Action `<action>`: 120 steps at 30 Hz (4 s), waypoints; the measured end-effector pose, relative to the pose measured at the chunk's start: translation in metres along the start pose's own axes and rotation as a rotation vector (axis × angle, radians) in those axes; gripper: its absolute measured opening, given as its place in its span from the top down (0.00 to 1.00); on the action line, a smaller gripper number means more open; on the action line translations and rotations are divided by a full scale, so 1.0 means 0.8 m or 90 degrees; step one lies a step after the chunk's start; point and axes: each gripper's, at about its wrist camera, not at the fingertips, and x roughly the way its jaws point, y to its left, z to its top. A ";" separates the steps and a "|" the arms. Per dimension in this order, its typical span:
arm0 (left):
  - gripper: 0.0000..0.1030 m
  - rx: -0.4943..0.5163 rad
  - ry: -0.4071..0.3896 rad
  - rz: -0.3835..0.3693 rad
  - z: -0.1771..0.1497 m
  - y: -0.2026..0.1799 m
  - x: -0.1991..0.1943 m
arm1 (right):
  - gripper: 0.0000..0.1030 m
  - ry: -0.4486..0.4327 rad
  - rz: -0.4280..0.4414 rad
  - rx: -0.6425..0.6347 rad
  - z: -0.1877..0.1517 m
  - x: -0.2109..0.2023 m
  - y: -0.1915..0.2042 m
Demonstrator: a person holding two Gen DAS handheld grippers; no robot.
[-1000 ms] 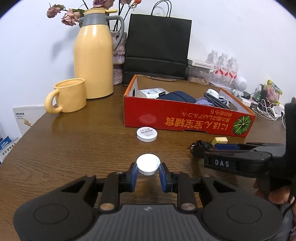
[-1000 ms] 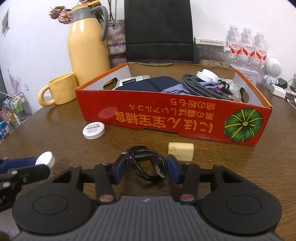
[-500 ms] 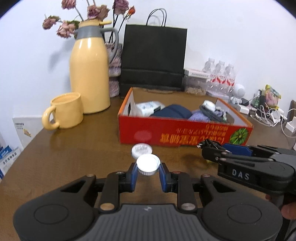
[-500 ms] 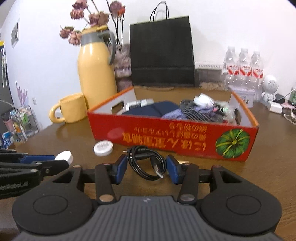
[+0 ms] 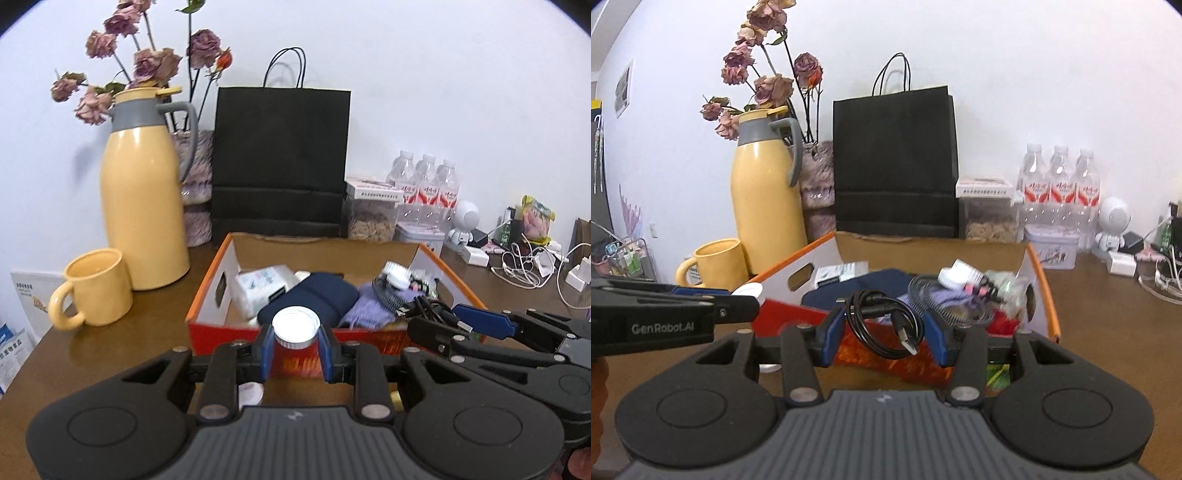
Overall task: Organize objects
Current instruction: 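Grasp the black cable with the right gripper while the left holds the tin, then lower the black cable and white tin into the box and open both grippers, then move both grippers back over the table toward the remaining items, then grasp the yellow block with the right gripper while the left grasps the white round tin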
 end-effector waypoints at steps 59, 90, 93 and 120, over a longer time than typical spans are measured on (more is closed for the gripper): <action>0.03 -0.003 -0.002 0.070 0.078 0.022 0.187 | 0.00 0.002 -0.050 -0.023 0.055 0.159 -0.049; 0.02 -0.017 -0.023 0.049 0.021 0.037 0.094 | 0.00 -0.021 -0.078 -0.038 0.007 0.078 -0.008; 0.02 -0.009 -0.029 0.051 0.012 0.037 0.083 | 0.00 -0.019 -0.083 -0.039 0.000 0.067 -0.003; 0.00 0.004 0.042 0.055 -0.064 0.071 0.029 | 0.00 0.055 -0.095 -0.015 -0.064 0.007 0.019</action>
